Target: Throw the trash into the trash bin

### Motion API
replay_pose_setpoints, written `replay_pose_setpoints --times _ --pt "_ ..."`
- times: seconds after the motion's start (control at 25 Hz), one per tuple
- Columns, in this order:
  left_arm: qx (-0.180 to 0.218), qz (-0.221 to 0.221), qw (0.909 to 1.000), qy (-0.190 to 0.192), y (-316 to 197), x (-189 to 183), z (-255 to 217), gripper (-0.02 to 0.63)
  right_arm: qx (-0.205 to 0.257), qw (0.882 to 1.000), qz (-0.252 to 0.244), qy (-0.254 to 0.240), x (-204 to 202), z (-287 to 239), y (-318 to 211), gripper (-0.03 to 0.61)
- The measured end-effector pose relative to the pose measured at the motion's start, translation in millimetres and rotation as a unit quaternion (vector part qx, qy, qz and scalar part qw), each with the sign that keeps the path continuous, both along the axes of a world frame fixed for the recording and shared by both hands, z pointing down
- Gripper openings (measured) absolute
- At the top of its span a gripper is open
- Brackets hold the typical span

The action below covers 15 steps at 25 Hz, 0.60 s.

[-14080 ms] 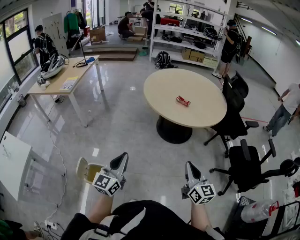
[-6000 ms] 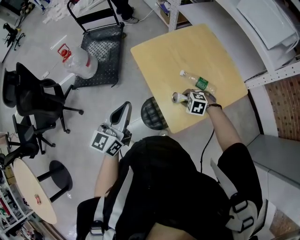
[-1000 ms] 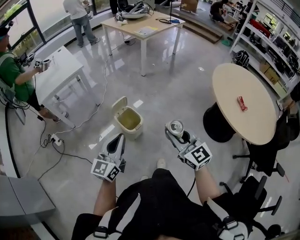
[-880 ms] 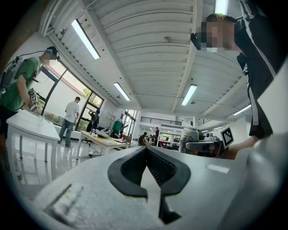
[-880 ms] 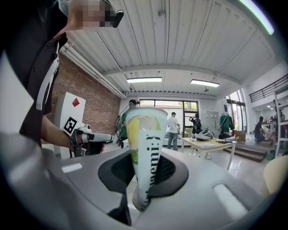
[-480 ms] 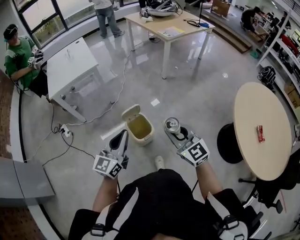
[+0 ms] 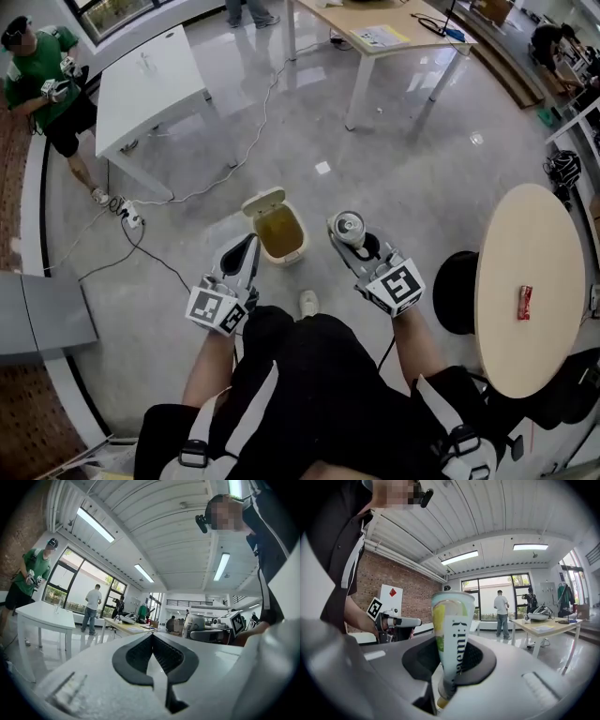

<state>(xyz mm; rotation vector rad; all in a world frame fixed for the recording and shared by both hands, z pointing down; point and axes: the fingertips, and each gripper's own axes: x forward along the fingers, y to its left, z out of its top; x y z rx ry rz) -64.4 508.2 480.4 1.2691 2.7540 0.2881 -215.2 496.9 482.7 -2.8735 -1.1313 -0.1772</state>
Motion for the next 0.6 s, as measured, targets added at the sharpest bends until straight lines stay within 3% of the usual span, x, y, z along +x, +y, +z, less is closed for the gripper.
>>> replay_pose_setpoints --times 0.32,0.6 --pt "0.054 -0.05 0.9972 0.014 14 40 47 0.002 0.052 0.998 -0.045 0.0 39 53 38 0.067" --pt "0.085 -0.066 0.9935 0.04 40 78 91 0.002 0.093 0.993 -0.076 -0.021 96 98 67 0.067"
